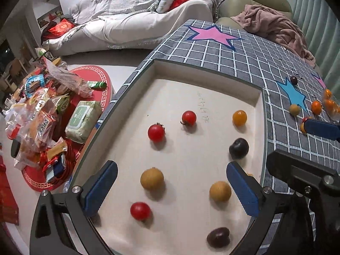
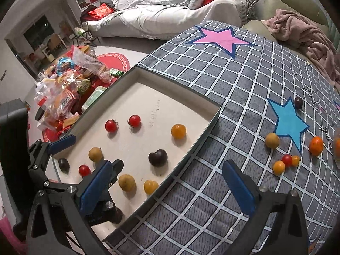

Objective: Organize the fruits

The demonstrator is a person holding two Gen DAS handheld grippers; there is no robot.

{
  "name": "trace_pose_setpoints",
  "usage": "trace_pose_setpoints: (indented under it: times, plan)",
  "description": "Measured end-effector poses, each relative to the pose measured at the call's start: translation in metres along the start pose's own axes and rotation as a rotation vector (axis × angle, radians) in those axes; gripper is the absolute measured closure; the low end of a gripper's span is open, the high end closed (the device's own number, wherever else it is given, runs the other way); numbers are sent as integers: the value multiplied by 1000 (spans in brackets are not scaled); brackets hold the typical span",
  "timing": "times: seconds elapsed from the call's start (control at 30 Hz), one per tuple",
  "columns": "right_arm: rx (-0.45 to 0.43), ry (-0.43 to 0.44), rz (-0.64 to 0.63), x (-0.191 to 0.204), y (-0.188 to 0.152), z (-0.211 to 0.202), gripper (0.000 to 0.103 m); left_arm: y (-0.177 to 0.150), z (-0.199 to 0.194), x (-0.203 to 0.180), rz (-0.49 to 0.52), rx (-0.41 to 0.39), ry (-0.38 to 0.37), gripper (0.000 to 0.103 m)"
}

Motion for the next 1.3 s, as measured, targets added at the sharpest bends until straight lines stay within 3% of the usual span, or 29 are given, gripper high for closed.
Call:
trace_pose_setpoints:
  times: [1.3]
  plan:
    - [18,-35,-85,34,-30,-19,0,-42,-36,-7,35,-1,-12,0]
Point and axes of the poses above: each gripper's, at about its wrist camera, not at the fingertips, and z roughly the way its jaws point, x to its left, y to its top, the point moved 5 cm from there along z, roughly the way its jaws point, and after that the axes turned 4 degrees about -x, right-handed, at the moved point
